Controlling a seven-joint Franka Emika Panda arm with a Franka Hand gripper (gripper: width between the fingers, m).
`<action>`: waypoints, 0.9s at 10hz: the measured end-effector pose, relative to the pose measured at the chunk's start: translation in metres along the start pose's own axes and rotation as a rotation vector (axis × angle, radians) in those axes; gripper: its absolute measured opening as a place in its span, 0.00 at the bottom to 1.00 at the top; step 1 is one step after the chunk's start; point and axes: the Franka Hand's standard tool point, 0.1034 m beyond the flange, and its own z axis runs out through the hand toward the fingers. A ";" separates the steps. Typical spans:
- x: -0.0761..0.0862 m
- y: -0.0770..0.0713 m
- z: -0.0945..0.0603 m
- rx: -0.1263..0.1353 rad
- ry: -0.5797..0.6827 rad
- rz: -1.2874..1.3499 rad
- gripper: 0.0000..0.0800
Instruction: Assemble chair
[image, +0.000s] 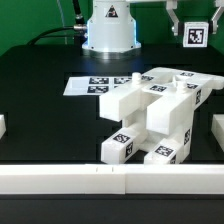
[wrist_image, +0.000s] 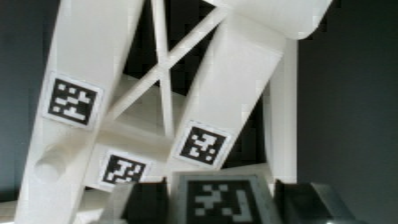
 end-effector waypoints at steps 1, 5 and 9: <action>-0.001 0.000 0.000 0.000 -0.001 -0.001 0.36; 0.045 0.031 -0.001 -0.014 0.030 -0.096 0.36; 0.052 0.030 0.002 -0.025 0.038 -0.098 0.36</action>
Offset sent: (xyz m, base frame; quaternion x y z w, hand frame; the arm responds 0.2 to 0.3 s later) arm 0.0543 -0.0412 0.0065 0.0337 -0.0110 -0.0968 0.9947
